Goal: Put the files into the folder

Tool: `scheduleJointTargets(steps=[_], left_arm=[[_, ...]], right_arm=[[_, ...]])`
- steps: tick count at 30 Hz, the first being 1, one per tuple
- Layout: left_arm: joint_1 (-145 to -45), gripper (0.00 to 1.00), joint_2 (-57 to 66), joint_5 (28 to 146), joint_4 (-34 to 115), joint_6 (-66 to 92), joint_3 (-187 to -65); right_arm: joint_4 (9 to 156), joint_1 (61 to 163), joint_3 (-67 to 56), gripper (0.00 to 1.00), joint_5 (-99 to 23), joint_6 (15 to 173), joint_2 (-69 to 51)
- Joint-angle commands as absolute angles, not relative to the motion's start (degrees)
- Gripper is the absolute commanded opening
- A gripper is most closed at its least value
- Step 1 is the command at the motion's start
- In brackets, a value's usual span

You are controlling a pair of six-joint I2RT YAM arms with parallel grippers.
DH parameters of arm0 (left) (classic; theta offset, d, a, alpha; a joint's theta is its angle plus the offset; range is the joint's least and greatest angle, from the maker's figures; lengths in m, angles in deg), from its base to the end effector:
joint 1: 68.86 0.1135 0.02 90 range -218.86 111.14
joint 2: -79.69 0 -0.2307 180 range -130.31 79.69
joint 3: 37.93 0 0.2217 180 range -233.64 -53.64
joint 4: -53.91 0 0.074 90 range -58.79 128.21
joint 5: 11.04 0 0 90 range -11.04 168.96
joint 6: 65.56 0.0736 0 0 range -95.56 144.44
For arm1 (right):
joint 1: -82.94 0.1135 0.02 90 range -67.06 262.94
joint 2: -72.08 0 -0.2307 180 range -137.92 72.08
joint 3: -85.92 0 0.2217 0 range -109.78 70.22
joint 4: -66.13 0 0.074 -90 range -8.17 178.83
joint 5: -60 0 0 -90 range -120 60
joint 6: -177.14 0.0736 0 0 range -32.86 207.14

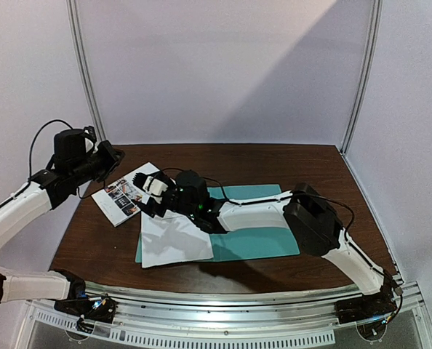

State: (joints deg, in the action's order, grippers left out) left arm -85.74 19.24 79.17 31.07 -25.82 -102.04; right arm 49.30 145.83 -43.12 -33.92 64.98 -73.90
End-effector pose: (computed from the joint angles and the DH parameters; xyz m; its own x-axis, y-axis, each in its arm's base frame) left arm 0.2553 -0.0778 0.2799 -0.4268 -0.6741 -0.6029 -0.0540 0.6845 -0.7270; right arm 0.2556 0.5103 0.1777 0.3459 -0.1501 -0.9262 -0.8516 0.3640 -0.3771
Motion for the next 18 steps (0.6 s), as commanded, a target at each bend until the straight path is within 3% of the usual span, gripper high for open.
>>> scheduleJointTargets(steps=[1,3,7,11,12,13,14,18], left_arm=[[-87.15,0.0,20.27,74.16,24.84,-23.79,-103.17],[-87.15,0.04,20.41,71.3,23.03,-21.93,-102.54],[-86.03,0.42,12.92,68.45,14.04,-17.15,-106.44],[-85.27,0.6,10.35,68.2,10.7,-18.67,-105.25],[-85.18,0.68,10.66,67.3,10.38,-19.61,-104.32],[-85.08,0.9,10.69,66.22,9.43,-20.34,-103.67],[-84.78,0.98,10.63,65.7,8.19,-20.82,-103.16],[-81.99,0.99,11.99,70.73,10.21,-22.34,-97.29]], right_arm=[[48.89,145.94,-44.45,0.81,-31.0,62.92,-76.59],[48.37,145.9,-41.06,0.81,-30.35,63.01,-75.46],[44.6,145.96,-29.5,0.81,-30.35,65.97,-69.69],[41.52,145.9,-17.35,0.81,-27.24,68.69,-62.48],[40.63,145.88,-14.86,0.81,-26.33,69.01,-61.16],[40.09,145.91,-12.69,0.81,-25.39,69.27,-59.54],[40.05,145.88,-10.87,0.81,-24.34,69.5,-58.39],[41.95,145.84,-5.3,0.81,-20.79,70.74,-52.85]])
